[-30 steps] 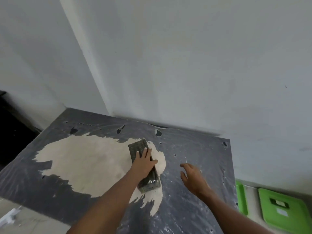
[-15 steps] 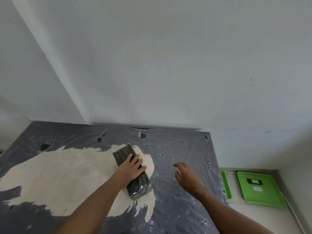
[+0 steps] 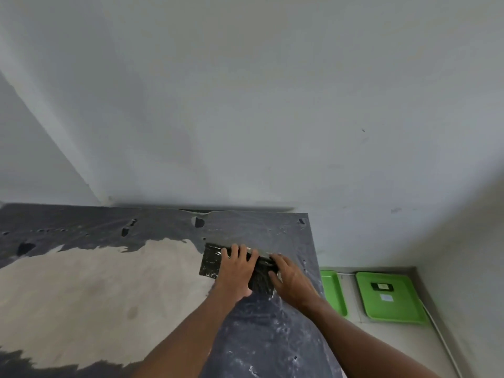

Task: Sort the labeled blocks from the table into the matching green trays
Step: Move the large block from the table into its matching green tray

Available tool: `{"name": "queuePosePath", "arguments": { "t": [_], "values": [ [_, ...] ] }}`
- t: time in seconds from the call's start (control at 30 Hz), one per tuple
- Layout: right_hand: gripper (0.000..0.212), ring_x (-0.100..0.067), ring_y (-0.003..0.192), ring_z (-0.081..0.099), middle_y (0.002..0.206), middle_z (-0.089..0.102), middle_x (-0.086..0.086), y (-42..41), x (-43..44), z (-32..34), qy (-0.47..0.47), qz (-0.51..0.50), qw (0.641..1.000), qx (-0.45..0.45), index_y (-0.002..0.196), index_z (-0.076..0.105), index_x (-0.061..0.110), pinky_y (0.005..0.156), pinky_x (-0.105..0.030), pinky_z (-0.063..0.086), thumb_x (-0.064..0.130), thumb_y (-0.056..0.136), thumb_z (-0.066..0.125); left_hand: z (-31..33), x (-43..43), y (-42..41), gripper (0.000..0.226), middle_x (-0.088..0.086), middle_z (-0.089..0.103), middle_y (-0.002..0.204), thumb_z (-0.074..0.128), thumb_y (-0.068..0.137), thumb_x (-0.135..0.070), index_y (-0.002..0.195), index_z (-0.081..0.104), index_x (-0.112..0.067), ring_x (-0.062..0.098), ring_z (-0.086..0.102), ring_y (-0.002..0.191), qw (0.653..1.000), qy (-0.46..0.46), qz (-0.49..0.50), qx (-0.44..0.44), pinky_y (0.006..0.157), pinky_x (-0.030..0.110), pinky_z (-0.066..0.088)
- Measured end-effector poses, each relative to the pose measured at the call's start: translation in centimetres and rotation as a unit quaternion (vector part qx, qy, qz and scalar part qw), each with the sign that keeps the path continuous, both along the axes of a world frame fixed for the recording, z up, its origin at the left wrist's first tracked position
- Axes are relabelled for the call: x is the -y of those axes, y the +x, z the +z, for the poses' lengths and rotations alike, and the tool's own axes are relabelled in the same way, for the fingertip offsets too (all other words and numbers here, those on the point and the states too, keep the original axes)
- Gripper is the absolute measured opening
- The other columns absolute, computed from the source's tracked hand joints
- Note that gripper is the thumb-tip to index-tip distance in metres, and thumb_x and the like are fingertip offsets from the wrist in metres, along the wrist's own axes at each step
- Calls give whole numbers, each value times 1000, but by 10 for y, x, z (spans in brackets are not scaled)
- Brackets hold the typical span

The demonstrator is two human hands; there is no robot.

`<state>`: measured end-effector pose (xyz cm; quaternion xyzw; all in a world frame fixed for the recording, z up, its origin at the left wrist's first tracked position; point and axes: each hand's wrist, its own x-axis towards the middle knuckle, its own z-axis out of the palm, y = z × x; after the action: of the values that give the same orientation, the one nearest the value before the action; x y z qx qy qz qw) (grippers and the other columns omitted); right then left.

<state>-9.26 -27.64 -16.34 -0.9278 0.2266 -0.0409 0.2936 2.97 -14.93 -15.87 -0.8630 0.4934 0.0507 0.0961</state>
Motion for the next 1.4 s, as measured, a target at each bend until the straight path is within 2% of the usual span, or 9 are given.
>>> {"name": "queuePosePath", "arguments": {
  "t": [0.17, 0.3, 0.43, 0.63, 0.83, 0.97, 1.07, 1.13, 1.4],
  "values": [
    [49, -25, 123, 52, 144, 46, -7, -18, 8, -18, 15, 4, 1000, -10, 140, 38, 18, 105, -39, 46, 9, 94, 53, -20, 7, -12, 112, 18, 45, 136, 78, 54, -73, 141, 27, -22, 39, 42, 124, 1000, -3, -3, -4, 98, 57, 33],
    [48, -26, 126, 50, 150, 40, -7, -25, 2, -28, -10, 7, 1000, -14, 142, 35, 19, 102, -41, 49, 15, 97, 49, -8, -7, 18, 91, 2, 55, 126, 56, 62, -86, 134, 46, -31, 28, 49, 115, 997, -59, -15, -38, 90, 46, 38],
    [48, -26, 136, 43, 151, 39, -13, -29, 3, -36, -59, 39, 997, -15, 145, 35, 11, 110, -36, 41, 16, 99, 48, -1, -26, 45, 71, 0, 56, 124, 59, 72, -76, 129, 49, -35, 26, 50, 116, 997, -43, 18, -54, 90, 43, 39],
    [24, -23, 102, 57, 119, 55, -4, -26, 0, -28, -121, 49, 991, 12, 111, 52, 19, 70, -33, 56, 7, 91, 57, -16, -48, 36, 63, 2, 51, 125, 68, 75, -63, 124, 47, -32, 25, 50, 115, 991, -62, 25, -116, 89, 36, 48],
    [26, -26, 106, 55, 123, 53, -6, -35, -13, -31, -130, 37, 990, -46, 113, 54, 15, 74, -36, 55, 16, 87, 58, -32, -56, 18, 66, 0, 48, 121, 66, 71, -70, 120, 45, -30, 23, 50, 110, 990, -63, 23, -122, 88, 36, 47],
    [42, -21, 112, 51, 131, 46, -6, -28, -14, -26, -146, 42, 985, -78, 125, 47, 17, 90, -33, 51, 36, 89, 56, -29, -52, 31, 87, 3, 46, 131, 60, 61, -84, 126, 43, -29, 27, 47, 121, 991, -70, 3, -112, 99, 41, 43],
    [46, -20, 115, 49, 135, 42, -6, -22, -13, -24, -125, 38, 988, -76, 127, 44, 17, 93, -33, 51, 38, 89, 58, -30, -47, 45, 131, 17, 9, 163, 63, 53, -88, 154, 10, -24, 43, 12, 150, 988, -9, 23, -151, 119, 59, 20],
    [47, -19, 116, 49, 136, 40, -6, -21, -13, -25, -114, 35, 990, -75, 128, 42, 17, 92, -31, 51, 38, 89, 58, -33, -42, 51, 142, 18, -4, 166, 64, 53, -88, 157, -6, -21, 44, -2, 152, 986, 35, 18, -163, 120, 64, 7],
    [70, -28, 126, 47, 147, 31, -10, -35, 3, -20, -90, 39, 992, -79, 142, 28, 16, 103, -40, 48, 39, 86, 65, -33, -24, 35, 122, 11, 45, 133, 67, 49, -75, 145, 25, -12, 33, 47, 118, 997, 1, -45, -67, 105, 52, 38]
  ]
}}
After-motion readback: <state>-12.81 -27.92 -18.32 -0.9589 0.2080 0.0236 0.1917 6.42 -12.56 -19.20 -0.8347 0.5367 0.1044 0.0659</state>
